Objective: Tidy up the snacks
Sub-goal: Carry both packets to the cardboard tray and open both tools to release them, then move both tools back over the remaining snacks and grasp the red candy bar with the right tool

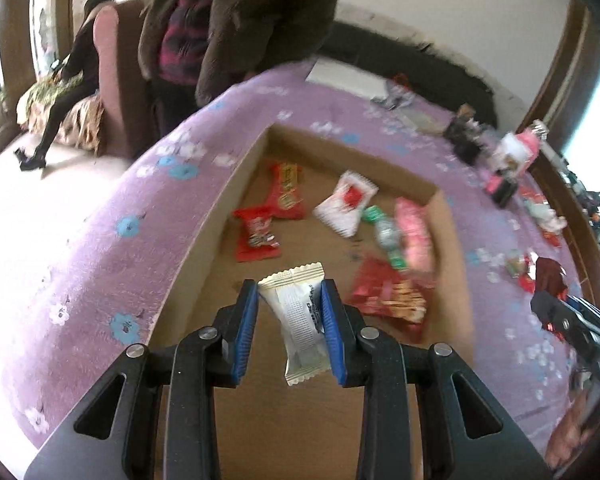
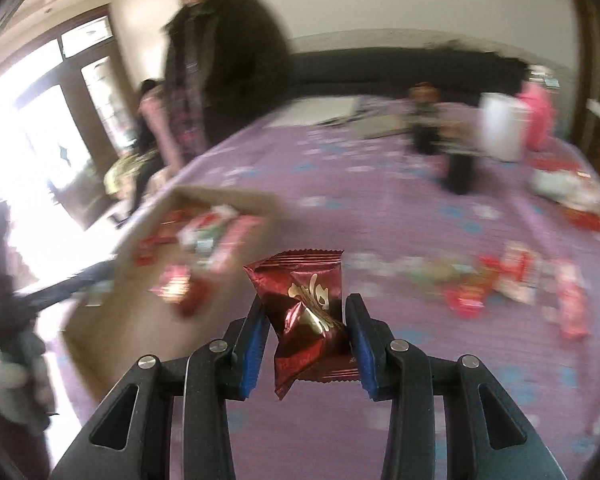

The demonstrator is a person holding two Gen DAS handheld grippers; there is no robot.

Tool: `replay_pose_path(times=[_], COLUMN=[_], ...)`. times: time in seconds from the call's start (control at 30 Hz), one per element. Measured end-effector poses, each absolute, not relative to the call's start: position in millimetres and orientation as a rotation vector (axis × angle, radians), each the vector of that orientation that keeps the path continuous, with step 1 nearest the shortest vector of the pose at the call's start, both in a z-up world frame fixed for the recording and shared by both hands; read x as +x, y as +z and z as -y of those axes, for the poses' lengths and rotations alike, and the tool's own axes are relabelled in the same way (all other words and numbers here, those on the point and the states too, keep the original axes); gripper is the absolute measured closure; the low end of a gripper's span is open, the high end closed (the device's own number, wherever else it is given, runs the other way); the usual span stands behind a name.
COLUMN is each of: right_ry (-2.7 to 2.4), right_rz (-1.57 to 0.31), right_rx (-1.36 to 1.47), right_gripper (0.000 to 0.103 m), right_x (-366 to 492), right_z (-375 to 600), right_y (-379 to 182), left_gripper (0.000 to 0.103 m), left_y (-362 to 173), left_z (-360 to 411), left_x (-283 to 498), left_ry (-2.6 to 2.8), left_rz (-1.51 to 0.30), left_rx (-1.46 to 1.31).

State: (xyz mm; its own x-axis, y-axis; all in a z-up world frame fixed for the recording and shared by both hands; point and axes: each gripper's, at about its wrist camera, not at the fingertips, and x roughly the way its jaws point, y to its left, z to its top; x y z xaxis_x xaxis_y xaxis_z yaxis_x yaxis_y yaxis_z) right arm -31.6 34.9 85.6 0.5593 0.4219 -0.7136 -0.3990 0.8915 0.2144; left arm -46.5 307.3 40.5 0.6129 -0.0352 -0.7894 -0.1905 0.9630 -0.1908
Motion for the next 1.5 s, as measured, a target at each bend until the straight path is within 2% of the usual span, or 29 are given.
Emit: replay_pose_path(times=[0.27,0.63,0.7,0.8,0.97,1.03,1.2,1.23,1.3,1.43,1.5], right_ry=[0.667,0.663,0.652,0.64,0.641,0.627,0.554,0.538,0.497,0.384,0.322], right_rz=[-0.973,-1.044,-1.049,-1.048,-1.009,-0.977,-0.9,-0.895,-0.891,-0.88,-0.882], right_rx=[-0.078,-0.056,-0.084,-0.109,-0.086,-0.086,-0.071,-0.059,-0.043,0.012,0.035], right_gripper=[0.064,0.064,0.062,0.062,0.054,0.053,0.045,0.045,0.045,0.045,0.044], right_x=[-28.5,18.2,24.6,29.0,22.2,16.6,-2.8,-6.1,-9.8,-16.6,-16.8], right_z=[-157.1,-213.0,-225.5,-236.3,-224.2,-211.0,-147.3,-130.6,-99.3,-21.1,12.7], right_y=[62.1,52.2,47.4,42.6,54.0,64.2,84.7,86.3,87.3,88.3,87.1], left_gripper=[0.073,0.071,0.066,0.065,0.054,0.054,0.054,0.051,0.031,0.028,0.021], left_y=[25.4,37.4,40.3,44.3,52.7,56.9,95.8,111.2,142.0,224.4,257.0], left_z=[-325.0,-351.8,-356.8,-361.4,-363.1,-359.2,-329.5,-319.7,-300.4,-245.9,-223.6], left_x=[-32.0,-70.5,-77.7,-88.0,-100.1,-103.8,-121.4,-126.6,-135.0,-165.4,-180.6], left_ry=[0.125,0.08,0.071,0.07,0.066,0.044,-0.032,-0.054,-0.102,-0.293,-0.349], left_rz=[-0.964,-0.906,-0.891,-0.871,-0.843,-0.84,-0.814,-0.802,-0.79,-0.707,-0.66], left_rx=[-0.293,-0.455,-0.483,-0.514,-0.549,-0.561,-0.511,-0.491,-0.45,-0.336,-0.273])
